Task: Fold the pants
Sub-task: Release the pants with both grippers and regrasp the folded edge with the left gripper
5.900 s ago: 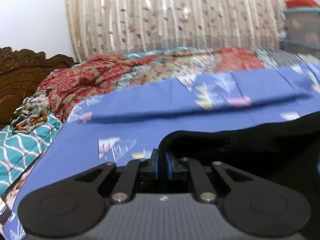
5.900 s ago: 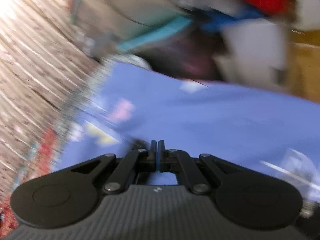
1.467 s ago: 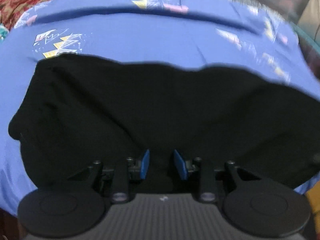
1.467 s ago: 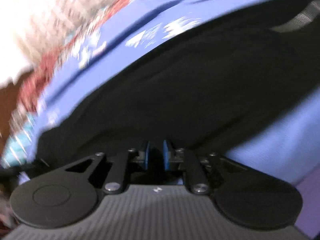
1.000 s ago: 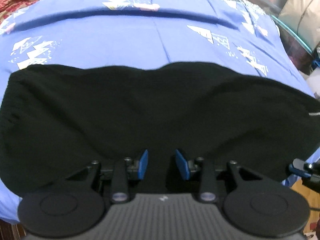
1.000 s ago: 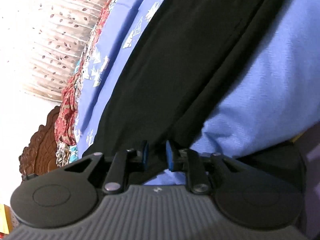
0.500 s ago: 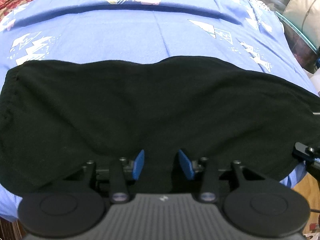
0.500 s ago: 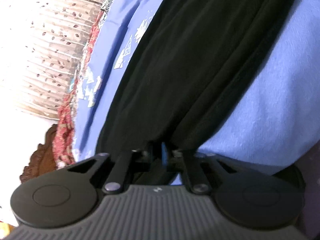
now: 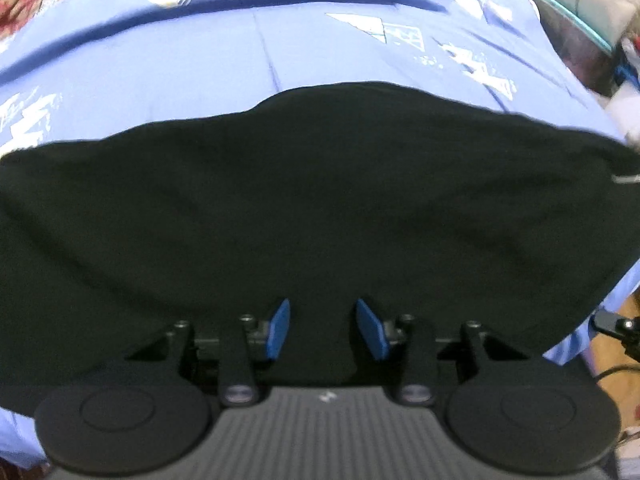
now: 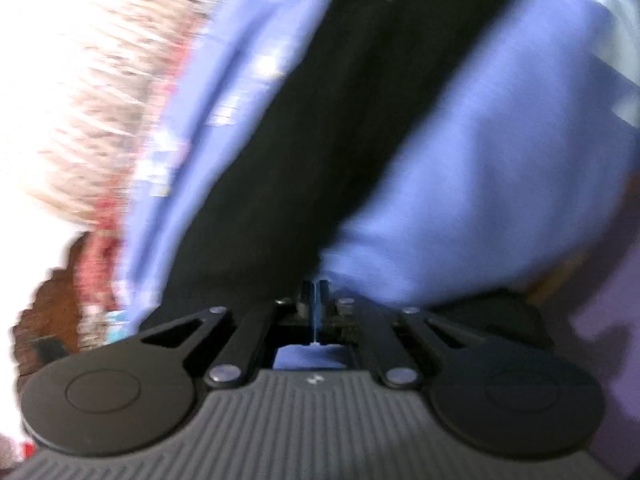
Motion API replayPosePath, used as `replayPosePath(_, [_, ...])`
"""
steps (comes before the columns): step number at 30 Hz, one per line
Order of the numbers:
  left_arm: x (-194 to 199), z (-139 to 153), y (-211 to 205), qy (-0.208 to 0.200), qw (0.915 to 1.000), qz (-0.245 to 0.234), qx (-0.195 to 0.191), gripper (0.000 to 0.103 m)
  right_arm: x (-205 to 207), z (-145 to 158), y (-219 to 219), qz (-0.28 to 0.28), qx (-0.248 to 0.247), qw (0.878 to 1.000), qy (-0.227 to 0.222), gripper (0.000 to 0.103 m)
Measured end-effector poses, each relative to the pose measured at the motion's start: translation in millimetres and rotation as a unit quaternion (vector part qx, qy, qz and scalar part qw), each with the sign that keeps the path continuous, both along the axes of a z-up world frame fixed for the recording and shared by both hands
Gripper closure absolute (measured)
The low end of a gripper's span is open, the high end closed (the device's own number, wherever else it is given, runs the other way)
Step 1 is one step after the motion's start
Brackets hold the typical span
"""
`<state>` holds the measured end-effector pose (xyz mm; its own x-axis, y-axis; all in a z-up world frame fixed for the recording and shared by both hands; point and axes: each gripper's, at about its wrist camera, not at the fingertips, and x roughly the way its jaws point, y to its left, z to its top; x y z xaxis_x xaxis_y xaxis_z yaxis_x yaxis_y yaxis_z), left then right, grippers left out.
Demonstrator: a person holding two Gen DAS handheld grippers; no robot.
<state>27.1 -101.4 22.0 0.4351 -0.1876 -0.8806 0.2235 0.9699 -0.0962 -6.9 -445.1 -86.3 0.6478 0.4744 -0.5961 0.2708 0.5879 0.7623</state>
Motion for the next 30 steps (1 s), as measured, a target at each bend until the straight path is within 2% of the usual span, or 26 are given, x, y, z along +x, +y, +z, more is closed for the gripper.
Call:
replayPosePath(2, [-1.6,2.6,-6.5,-0.006,0.9997,-0.012,0.020,0.064,0.5,-16.0,-10.0,-0.021,0.046,0.999,0.017,0.097])
replayPosePath(3, [-1.8,4.6,-7.0,-0.006,0.9997,-0.014,0.021,0.064,-1.1,-17.4,-18.5,-0.023,0.071,0.997,0.006,0.096])
replayPosePath(4, [-1.8,5.9,-4.2,-0.005,0.9998,-0.013,0.016,0.064,-4.0,-11.5,-28.9,-0.032,0.068,0.997,-0.018,0.096])
replayPosePath(6, [-0.1,9.1,0.5,-0.002,1.0000,-0.006,0.001,0.064,-12.2,8.9,-56.9,-0.073,0.010,0.995,-0.067,0.093])
replayPosePath(8, [3.0,12.1,-0.5,-0.004,0.9999,-0.003,-0.013,0.064,-15.8,23.1,-86.6,-0.118,-0.034,0.988,-0.097,0.088])
replayPosePath(10, [6.5,16.0,-6.8,-0.008,0.9996,-0.007,-0.027,0.064,-16.3,32.2,-122.9,-0.184,-0.076,0.974,-0.112,0.066])
replayPosePath(11, [8.0,18.6,-11.8,-0.011,0.9992,-0.011,-0.036,0.064,-14.2,34.5,-137.1,-0.214,-0.092,0.966,-0.116,0.051])
replayPosePath(13, [9.6,22.4,-23.7,-0.017,0.9983,-0.023,-0.051,0.063,-6.5,34.9,-161.6,-0.249,-0.108,0.954,-0.129,0.047])
replayPosePath(16, [10.0,22.2,-37.2,-0.012,0.9971,-0.042,-0.062,0.063,17.1,24.8,-186.2,-0.269,-0.106,0.950,-0.123,0.039])
replayPosePath(19, [11.9,12.9,-40.4,0.013,0.9971,-0.040,-0.063,0.063,37.3,6.0,-201.6,-0.267,-0.069,0.955,-0.112,0.039])
replayPosePath(21, [15.0,5.3,-36.4,0.034,0.9968,-0.023,-0.069,0.066,41.5,3.4,-204.0,-0.269,-0.069,0.953,-0.125,0.042])
replayPosePath(22, [17.5,1.2,-32.3,0.041,0.9964,-0.013,-0.073,0.066,44.4,2.7,-207.7,-0.271,-0.068,0.952,-0.127,0.049])
replayPosePath(23, [19.0,-1.2,-29.2,0.044,0.9961,-0.006,-0.076,0.067,45.4,6.2,-210.2,-0.272,-0.068,0.952,-0.121,0.079])
replayPosePath(24, [19.1,-2.0,-27.5,0.045,0.9961,-0.002,-0.076,0.071,48.6,13.0,-201.9,-0.263,-0.069,0.956,-0.110,0.088])
replayPosePath(25, [19.4,-1.3,-28.5,0.045,0.9962,-0.001,-0.075,0.074,47.4,20.1,-202.8,-0.246,-0.058,0.961,-0.109,0.089])
replayPosePath(26, [17.8,-0.2,-28.4,0.043,0.9962,0.000,-0.075,0.075,48.2,28.6,-197.9,-0.238,-0.063,0.962,-0.120,0.090])
replayPosePath(28, [14.8,3.7,-24.2,0.037,0.9956,0.005,-0.087,0.076,48.0,54.5,-179.3,-0.199,-0.103,0.963,-0.150,0.090])
replayPosePath(30, [14.7,9.9,-15.5,0.028,0.9932,0.015,-0.112,0.074,52.5,84.3,-146.6,-0.136,-0.154,0.961,-0.186,0.090])
